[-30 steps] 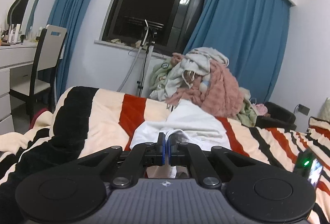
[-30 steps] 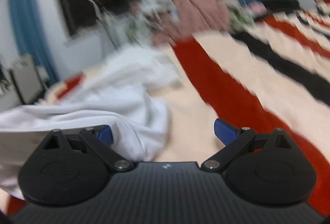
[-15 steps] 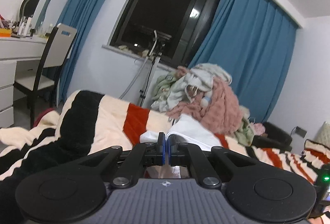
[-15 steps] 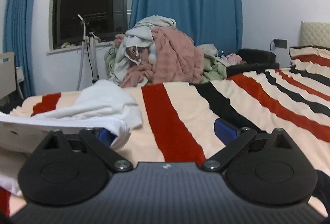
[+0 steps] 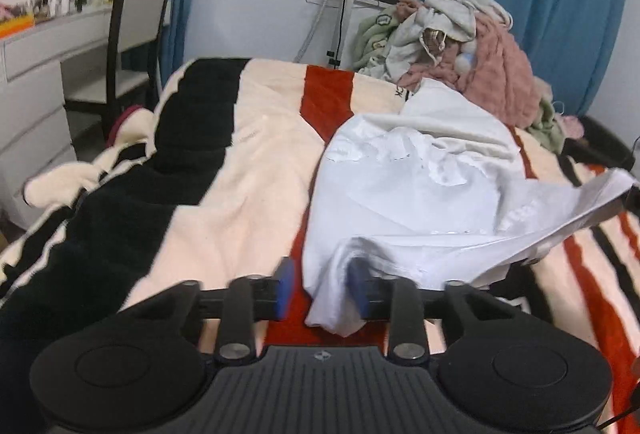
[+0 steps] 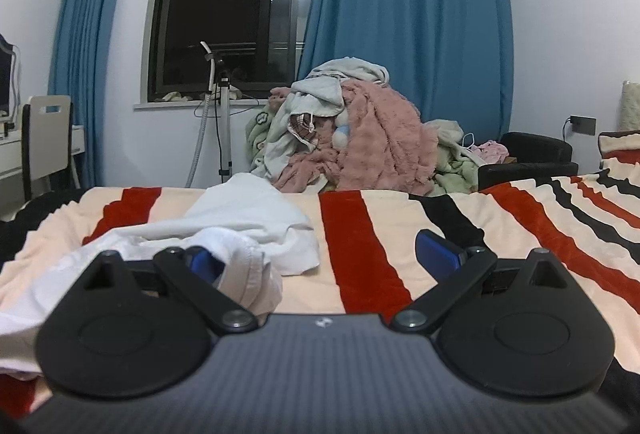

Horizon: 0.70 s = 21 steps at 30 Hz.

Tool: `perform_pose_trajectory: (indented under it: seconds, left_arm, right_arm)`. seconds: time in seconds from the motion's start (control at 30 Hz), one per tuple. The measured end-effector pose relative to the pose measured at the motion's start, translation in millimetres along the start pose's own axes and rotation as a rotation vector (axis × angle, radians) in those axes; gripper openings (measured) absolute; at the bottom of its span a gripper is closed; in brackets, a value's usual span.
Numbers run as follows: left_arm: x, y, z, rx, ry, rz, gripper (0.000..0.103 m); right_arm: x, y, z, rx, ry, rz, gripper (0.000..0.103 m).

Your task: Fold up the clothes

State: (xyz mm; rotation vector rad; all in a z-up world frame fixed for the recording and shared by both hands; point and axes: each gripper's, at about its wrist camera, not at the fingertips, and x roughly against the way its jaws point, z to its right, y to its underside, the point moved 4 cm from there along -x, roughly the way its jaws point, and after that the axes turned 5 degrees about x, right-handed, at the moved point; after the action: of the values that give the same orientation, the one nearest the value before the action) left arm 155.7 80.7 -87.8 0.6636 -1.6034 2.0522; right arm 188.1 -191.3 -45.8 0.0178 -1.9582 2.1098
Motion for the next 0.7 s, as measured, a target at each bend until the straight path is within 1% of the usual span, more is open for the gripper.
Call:
perform_pose_trajectory:
  seconds: [0.07, 0.1, 0.17, 0.23, 0.3, 0.37, 0.47, 0.57, 0.63, 0.7]
  left_arm:
    - [2, 2, -2, -0.012, -0.01, 0.007, 0.064]
    - [6, 3, -1, -0.017, -0.009, 0.011, 0.067]
    - [17, 6, 2, -0.034, -0.002, 0.028, 0.078]
    - [31, 8, 9, -0.066, 0.018, 0.057, 0.082]
    - [44, 11, 17, -0.105, 0.044, 0.087, 0.083]
    - [54, 15, 27, -0.15, 0.061, 0.122, 0.09]
    - [67, 21, 40, -0.214, 0.075, 0.17, 0.093]
    - [71, 27, 48, -0.243, 0.081, 0.183, 0.094]
    - [66, 29, 57, -0.281, 0.109, 0.179, 0.096]
    - [58, 36, 71, -0.348, 0.114, 0.169, 0.097]
  right_arm:
    - [-1, -1, 0, -0.003, -0.01, -0.002, 0.099]
    - [-1, -1, 0, -0.005, -0.014, -0.006, 0.099]
    - [-2, 0, -1, -0.009, -0.022, -0.014, 0.099]
    - [-4, 1, 0, -0.016, -0.029, -0.023, 0.099]
    - [-5, 3, 0, -0.024, -0.035, -0.032, 0.099]
    - [-6, 4, -1, -0.03, -0.038, -0.037, 0.099]
    - [-6, 4, 0, -0.034, -0.039, -0.04, 0.099]
    - [-7, 3, 0, -0.039, -0.042, -0.046, 0.099]
    - [-6, 3, 0, -0.044, -0.045, -0.048, 0.099]
    - [-6, 2, -1, -0.045, -0.048, -0.046, 0.099]
